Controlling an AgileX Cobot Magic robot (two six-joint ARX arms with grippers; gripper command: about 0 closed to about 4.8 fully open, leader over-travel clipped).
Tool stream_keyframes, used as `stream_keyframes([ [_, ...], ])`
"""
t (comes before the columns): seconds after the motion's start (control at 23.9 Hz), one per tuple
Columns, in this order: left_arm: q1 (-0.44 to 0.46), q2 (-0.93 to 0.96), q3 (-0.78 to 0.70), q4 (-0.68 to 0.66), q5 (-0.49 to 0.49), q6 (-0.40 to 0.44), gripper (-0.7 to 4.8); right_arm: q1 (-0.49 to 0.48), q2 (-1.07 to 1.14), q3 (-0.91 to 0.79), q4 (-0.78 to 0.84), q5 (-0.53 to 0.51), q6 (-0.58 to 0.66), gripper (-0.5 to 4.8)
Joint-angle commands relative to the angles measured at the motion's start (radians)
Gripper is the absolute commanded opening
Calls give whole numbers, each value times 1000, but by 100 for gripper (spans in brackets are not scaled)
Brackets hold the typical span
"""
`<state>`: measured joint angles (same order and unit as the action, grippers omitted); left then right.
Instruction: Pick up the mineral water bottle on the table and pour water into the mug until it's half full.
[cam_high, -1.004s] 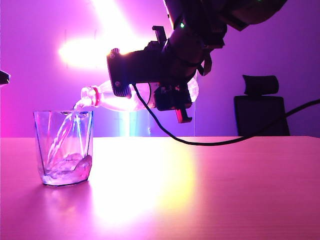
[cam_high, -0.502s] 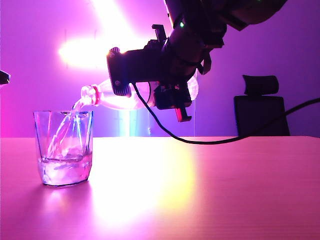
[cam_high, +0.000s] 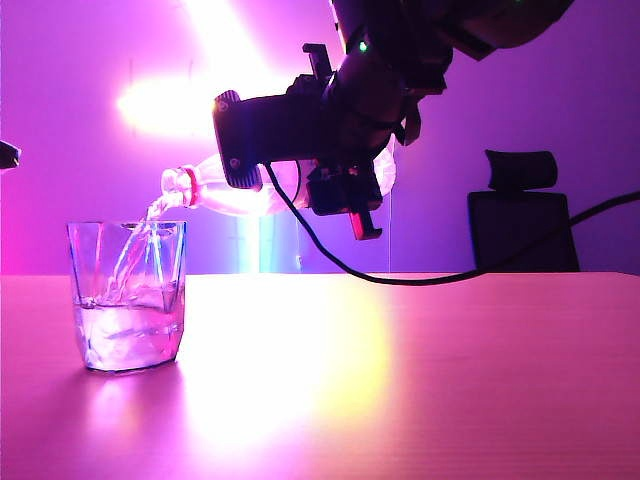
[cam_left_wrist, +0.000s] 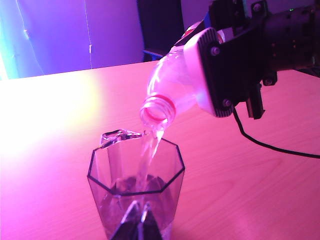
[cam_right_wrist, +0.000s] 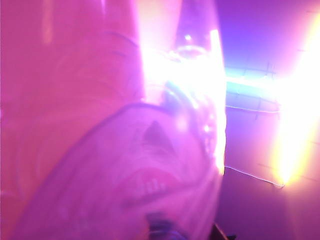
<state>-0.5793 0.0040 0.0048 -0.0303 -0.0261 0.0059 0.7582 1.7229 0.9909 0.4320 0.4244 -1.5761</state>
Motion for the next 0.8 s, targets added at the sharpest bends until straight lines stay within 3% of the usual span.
stream_keyframes([
  [0.04, 0, 2, 4, 9, 4, -3, -2, 4, -12, 11, 44, 4, 5, 260],
  [0.54, 0, 2, 4, 9, 4, -3, -2, 45, -12, 10, 7, 6, 250, 260],
  [0.8, 0, 2, 4, 9, 4, -3, -2, 51, -12, 10, 5, 76, 391, 260],
])
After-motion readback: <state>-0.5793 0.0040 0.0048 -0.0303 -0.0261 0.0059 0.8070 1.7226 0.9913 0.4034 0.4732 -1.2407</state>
